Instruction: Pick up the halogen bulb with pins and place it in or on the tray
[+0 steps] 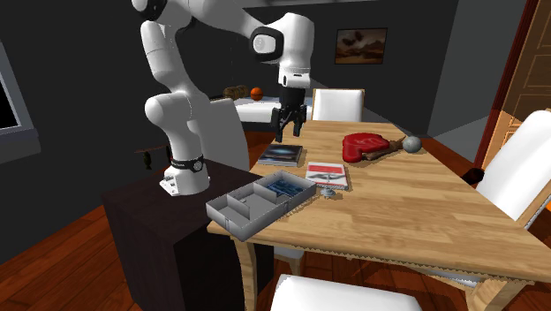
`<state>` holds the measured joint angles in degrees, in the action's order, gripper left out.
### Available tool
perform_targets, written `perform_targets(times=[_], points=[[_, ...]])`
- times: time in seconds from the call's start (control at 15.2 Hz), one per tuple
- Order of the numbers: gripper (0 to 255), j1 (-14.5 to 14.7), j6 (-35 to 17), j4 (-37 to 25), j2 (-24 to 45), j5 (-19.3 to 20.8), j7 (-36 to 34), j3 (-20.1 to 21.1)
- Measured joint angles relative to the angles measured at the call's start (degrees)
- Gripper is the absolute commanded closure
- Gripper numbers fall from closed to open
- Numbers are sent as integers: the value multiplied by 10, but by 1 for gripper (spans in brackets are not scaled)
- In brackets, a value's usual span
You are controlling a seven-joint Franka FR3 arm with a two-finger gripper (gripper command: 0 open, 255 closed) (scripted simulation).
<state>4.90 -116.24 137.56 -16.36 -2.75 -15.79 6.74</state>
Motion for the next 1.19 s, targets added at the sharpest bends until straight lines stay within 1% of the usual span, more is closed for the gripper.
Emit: perform_targets(times=[0.4,0.66,0.79,0.99,1.19], points=[[0,15,-80,-45,133,-9,-37,24],[0,22,-117,-84,215,-8,-53,31],[0,29,-132,-105,252,-8,-65,36],[0,39,-152,-158,329,-3,-80,38],[0,50,-163,-202,387,-1,-94,41]])
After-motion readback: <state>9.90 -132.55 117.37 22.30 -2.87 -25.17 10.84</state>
